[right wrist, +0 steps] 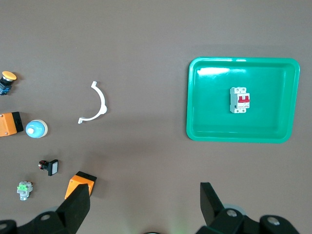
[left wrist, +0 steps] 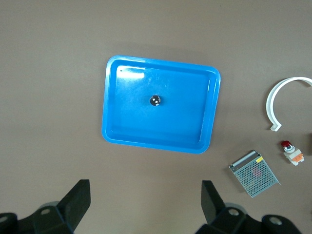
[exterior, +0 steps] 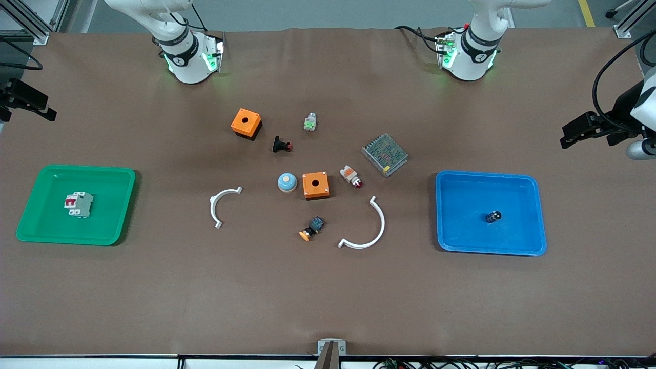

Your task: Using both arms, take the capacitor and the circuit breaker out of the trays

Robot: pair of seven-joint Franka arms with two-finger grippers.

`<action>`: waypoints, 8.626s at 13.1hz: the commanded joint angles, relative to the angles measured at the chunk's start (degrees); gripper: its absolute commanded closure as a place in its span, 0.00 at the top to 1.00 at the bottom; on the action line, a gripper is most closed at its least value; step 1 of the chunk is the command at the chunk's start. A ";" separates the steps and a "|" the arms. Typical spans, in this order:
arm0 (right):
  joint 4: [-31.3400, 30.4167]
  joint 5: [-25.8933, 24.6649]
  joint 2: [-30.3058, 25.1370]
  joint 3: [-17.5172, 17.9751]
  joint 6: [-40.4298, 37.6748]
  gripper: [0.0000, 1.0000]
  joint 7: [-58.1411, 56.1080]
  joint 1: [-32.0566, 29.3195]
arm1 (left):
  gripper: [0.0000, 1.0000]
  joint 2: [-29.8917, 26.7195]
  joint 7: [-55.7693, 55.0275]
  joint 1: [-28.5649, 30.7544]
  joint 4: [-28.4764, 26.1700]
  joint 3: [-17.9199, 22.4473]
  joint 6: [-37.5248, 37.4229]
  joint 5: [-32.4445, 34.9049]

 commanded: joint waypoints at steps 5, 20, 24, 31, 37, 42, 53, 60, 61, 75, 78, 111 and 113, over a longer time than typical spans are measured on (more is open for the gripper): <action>0.11 -0.58 0.28 0.40 0.63 1.00 0.25 -0.91 | 1.00 0.67 -0.61 0.27 0.62 0.53 0.41 -0.35; -1.02 -2.95 30.84 0.40 32.06 1.00 -19.85 -16.54 | 1.00 30.63 0.79 1.86 -4.30 0.27 27.56 -0.96; -4.00 -1.30 37.63 0.67 43.49 1.00 -28.56 -20.16 | 1.00 31.00 0.09 2.21 -8.15 -1.74 30.91 -1.14; -12.44 1.35 38.16 0.67 51.69 1.00 -37.28 -21.83 | 1.00 29.41 0.26 2.12 -18.44 -2.28 41.37 -0.79; -15.88 4.60 38.08 0.67 53.63 1.00 -37.28 -22.97 | 0.81 29.85 0.35 2.12 -19.59 -2.19 41.28 -0.52; -16.23 4.60 37.82 0.58 52.75 0.57 -36.67 -22.89 | 0.42 29.94 1.06 2.38 -19.07 -2.19 41.28 -0.35; -3.48 3.81 28.77 0.58 25.07 0.01 -8.32 -3.59 | 0.20 25.81 -7.26 -2.26 -12.59 -4.03 31.04 -0.96; -11.75 4.60 28.76 0.75 37.35 0.01 24.46 17.78 | 0.20 33.96 -33.80 -9.98 4.81 -13.88 24.94 -3.24; -11.75 4.60 30.24 0.75 39.80 0.01 28.77 20.16 | 0.20 36.77 -36.36 -12.18 8.41 -13.88 24.94 -3.25; 0.01 4.08 48.44 0.75 53.10 0.01 39.54 29.06 | 0.21 49.80 -45.88 -20.20 12.49 -13.18 34.60 -2.90; 1.44 4.08 49.51 0.67 52.75 0.03 32.77 29.15 | 0.23 50.24 -45.88 -20.20 12.49 -13.18 34.60 -2.89; 8.20 -1.90 18.30 -2.23 0.10 1.00 -3.44 -0.12 | 1.00 -3.64 -2.02 14.78 -5.35 -13.62 2.17 -2.81; 8.20 -2.07 18.30 -2.23 -0.16 1.00 -4.59 -1.00 | 1.00 -3.55 -1.93 14.86 -4.82 -13.35 2.17 -2.72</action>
